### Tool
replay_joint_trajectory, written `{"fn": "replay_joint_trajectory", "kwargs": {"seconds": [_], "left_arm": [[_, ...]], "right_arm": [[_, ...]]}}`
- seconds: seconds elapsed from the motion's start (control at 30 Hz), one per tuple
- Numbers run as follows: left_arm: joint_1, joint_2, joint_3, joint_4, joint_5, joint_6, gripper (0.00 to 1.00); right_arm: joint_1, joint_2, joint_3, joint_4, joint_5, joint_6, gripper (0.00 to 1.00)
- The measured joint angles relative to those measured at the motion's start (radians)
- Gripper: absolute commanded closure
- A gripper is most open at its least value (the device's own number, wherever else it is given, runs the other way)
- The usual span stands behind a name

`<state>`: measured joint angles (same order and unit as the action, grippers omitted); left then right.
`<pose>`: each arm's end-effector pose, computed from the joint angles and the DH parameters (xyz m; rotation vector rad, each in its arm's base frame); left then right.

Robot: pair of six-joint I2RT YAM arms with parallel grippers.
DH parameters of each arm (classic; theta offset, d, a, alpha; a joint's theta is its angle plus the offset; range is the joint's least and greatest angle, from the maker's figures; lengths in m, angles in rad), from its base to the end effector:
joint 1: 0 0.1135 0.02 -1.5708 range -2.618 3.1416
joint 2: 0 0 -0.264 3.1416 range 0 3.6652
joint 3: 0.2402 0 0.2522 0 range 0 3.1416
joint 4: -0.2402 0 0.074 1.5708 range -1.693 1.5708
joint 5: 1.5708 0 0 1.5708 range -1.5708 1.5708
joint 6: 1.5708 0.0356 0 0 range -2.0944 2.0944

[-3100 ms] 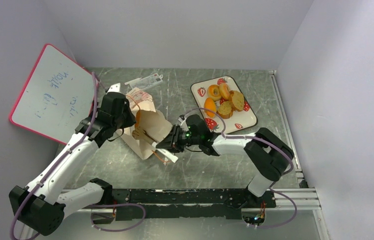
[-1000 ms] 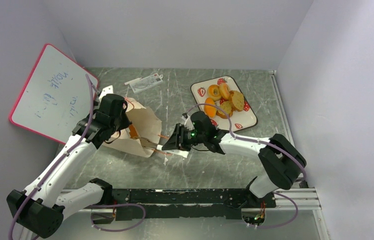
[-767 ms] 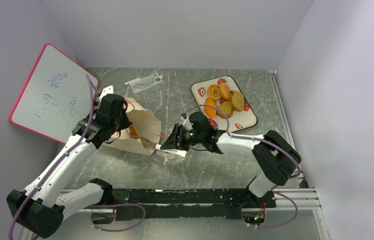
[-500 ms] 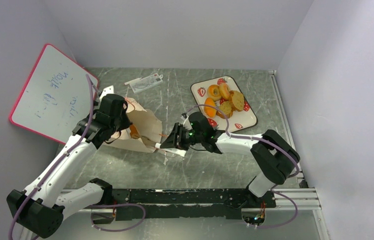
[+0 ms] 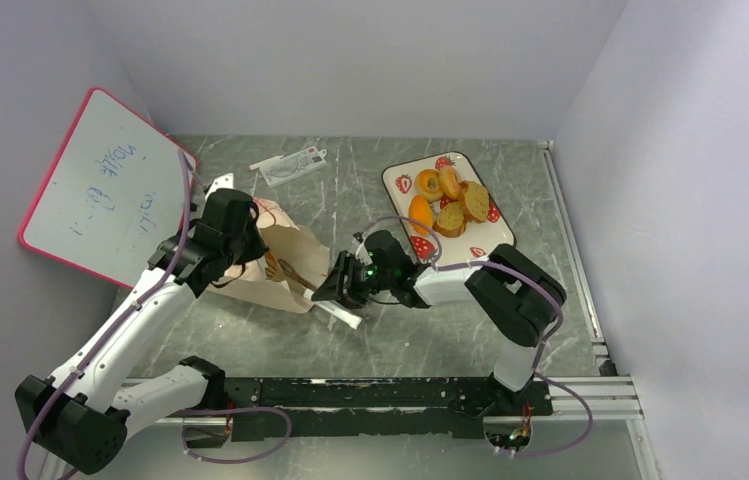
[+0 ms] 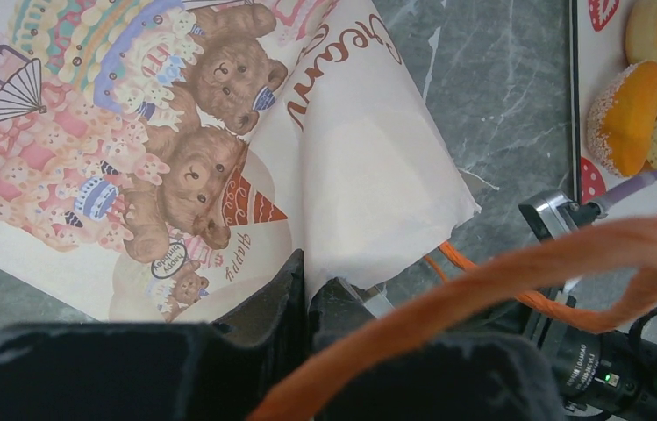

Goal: Take the fake bread out of the paper bag
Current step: Take out the fake bread from the paper bag.

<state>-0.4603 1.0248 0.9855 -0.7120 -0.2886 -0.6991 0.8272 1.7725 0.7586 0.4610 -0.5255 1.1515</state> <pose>0.1918 -0.0838 0.3156 -0.4170 2.2604 -0.2669 0.2187 0.2642 0.1409 0.0339 2.5672 1.5590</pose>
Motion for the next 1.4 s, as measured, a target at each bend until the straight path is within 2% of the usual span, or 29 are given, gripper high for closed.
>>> {"fn": "replay_joint_trajectory", "kwargs": {"seconds": [0.1,0.27,0.47,0.9,1.27,1.4], "left_arm": [[-0.002,0.004,-0.007,0.006,0.005,0.0,0.93],[-0.004,0.011,-0.013,0.013,0.005,-0.001,0.93],[-0.006,0.011,-0.013,0.013,-0.005,-0.026,0.93],[-0.008,0.051,0.025,-0.041,-0.15,-0.112,0.93],[-0.008,0.101,0.1,-0.126,-0.249,-0.204,0.93],[-0.008,0.142,0.149,-0.175,-0.278,-0.259,0.93]], "right_arm": [[0.008,0.033,0.027,0.016,-0.006,0.004,0.57],[0.014,0.052,0.038,0.051,-0.027,0.022,0.8],[0.013,0.044,0.037,0.071,-0.055,0.041,0.99],[-0.085,-0.261,-0.091,-0.102,-0.061,0.01,1.0],[-0.089,-0.566,-0.097,-0.397,-0.007,-0.109,1.0],[-0.09,-0.634,-0.048,-0.568,0.048,-0.192,1.0]]}}
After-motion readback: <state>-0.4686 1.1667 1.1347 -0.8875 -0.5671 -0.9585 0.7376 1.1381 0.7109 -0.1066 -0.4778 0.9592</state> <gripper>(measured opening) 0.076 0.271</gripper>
